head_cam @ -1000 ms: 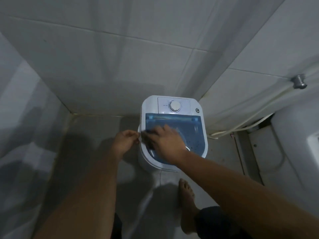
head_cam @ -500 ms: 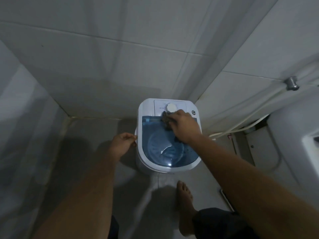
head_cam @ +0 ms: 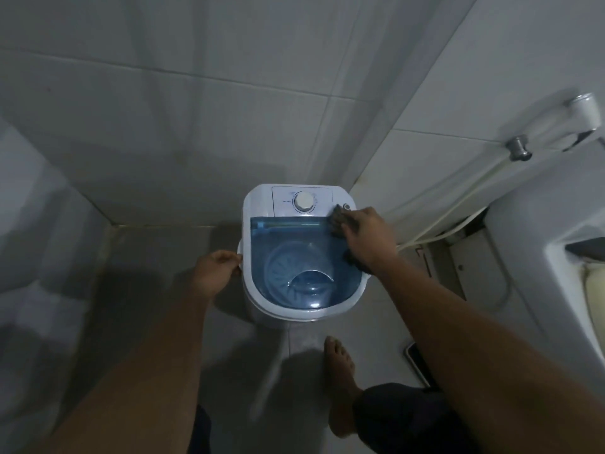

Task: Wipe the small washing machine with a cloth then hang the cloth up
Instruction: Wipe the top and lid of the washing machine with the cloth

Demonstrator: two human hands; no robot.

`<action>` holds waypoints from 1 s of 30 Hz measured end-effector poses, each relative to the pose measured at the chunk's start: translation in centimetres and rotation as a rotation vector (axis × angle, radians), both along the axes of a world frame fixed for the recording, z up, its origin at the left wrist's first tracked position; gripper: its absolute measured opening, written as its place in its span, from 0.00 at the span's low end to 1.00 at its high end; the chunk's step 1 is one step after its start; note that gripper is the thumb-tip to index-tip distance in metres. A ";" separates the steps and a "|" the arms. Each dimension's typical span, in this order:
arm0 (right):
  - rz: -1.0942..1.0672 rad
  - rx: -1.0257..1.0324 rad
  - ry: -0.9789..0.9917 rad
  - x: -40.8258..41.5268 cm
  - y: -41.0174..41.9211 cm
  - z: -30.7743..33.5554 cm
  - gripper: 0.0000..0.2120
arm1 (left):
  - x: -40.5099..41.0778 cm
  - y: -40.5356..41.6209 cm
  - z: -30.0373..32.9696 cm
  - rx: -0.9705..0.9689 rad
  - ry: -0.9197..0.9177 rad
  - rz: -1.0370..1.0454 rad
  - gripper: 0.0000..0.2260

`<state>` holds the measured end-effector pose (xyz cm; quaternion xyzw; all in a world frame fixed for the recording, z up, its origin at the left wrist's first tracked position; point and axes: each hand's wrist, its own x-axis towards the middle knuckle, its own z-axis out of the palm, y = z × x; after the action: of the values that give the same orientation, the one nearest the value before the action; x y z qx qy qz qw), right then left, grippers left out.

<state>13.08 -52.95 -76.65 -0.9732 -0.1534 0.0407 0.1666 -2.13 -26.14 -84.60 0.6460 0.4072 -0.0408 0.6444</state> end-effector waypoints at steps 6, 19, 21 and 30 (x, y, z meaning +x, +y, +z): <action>0.164 -0.006 -0.155 -7.9 2.1 -4.5 0.19 | -0.1 0.0 -0.2 0.033 0.002 -0.020 0.08; 0.033 -0.065 -0.051 -0.9 -2.1 -2.6 0.24 | 0.0 -0.2 0.0 0.023 0.013 -0.005 0.06; -0.027 -0.079 -0.076 -3.3 -3.1 -4.0 0.25 | -0.1 -0.1 0.0 0.036 0.010 -0.010 0.04; 0.225 -0.155 -0.203 -14.9 -3.7 -5.6 0.27 | 0.1 0.1 -0.5 0.040 0.011 -0.029 0.05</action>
<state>-1.84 -56.64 -82.30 -0.9589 -0.2737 -0.0279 0.0689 -2.04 -26.00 -85.07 0.6643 0.4020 -0.0455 0.6285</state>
